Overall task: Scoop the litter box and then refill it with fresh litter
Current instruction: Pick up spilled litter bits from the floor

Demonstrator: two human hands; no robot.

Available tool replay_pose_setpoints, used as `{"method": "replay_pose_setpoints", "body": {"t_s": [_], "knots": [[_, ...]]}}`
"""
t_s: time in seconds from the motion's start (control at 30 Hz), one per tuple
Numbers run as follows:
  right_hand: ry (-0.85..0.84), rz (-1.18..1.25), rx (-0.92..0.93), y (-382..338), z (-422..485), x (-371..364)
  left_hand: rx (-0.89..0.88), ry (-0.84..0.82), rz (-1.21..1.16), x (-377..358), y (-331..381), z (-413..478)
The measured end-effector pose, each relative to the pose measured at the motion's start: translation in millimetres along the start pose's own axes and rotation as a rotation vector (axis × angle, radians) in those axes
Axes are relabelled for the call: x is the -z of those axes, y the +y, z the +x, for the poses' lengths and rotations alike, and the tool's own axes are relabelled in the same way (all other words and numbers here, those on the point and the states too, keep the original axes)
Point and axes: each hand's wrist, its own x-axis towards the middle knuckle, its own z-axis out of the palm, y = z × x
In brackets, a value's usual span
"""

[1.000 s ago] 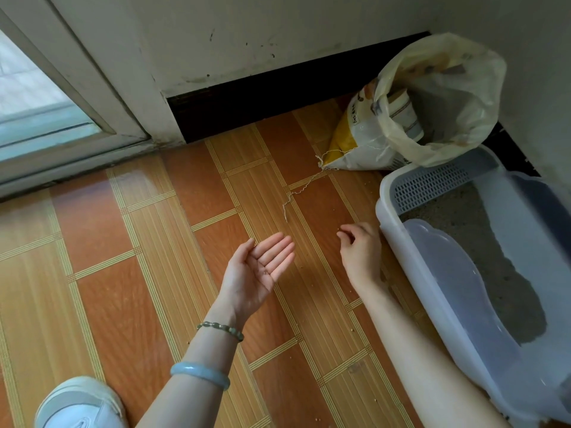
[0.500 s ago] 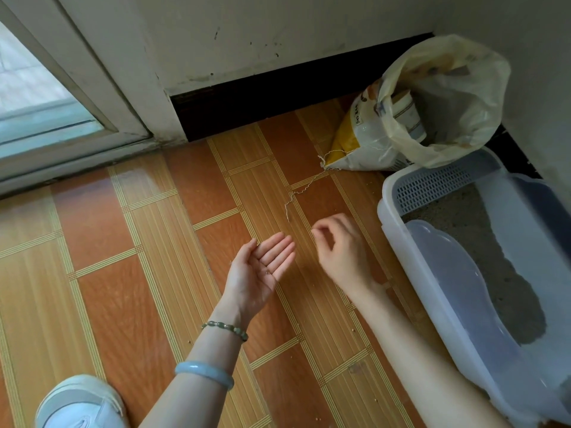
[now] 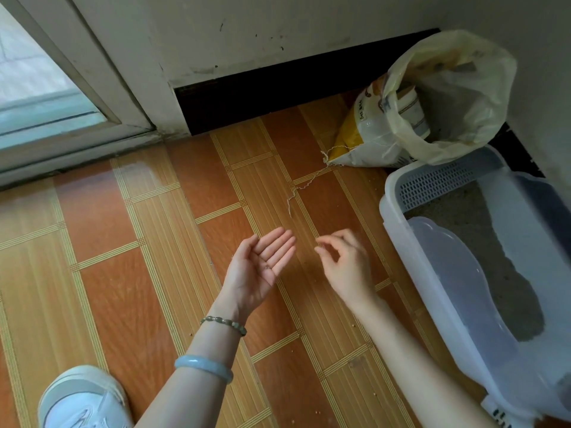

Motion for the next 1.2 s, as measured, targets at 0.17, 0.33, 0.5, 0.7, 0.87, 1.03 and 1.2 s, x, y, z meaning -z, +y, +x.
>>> {"method": "replay_pose_setpoints", "body": {"t_s": [0.17, 0.33, 0.5, 0.7, 0.87, 1.03, 1.2], "knots": [[-0.182, -0.045, -0.086, 13, -17, -23, -0.012, 0.019, 0.002, 8, 4, -2], [-0.128, -0.059, -0.076, 11, -17, -29, -0.012, 0.031, -0.01, 11, 3, 0], [-0.077, -0.092, 0.021, 13, -16, -31, -0.007, 0.019, -0.019, 12, 3, -1], [-0.108, -0.219, 0.193, 14, -13, -33, 0.007, 0.02, -0.016, 15, 0, -2], [-0.17, -0.376, 0.218, 3, -10, -32, 0.01, 0.039, 0.018, 16, -2, -2], [-0.165, -0.1, 0.106, -17, -7, -20, 0.008, 0.058, 0.042, 17, -2, -2], [-0.164, 0.06, 0.202, -59, -6, -10, 0.021, 0.053, 0.039, 10, -6, 1]]}}
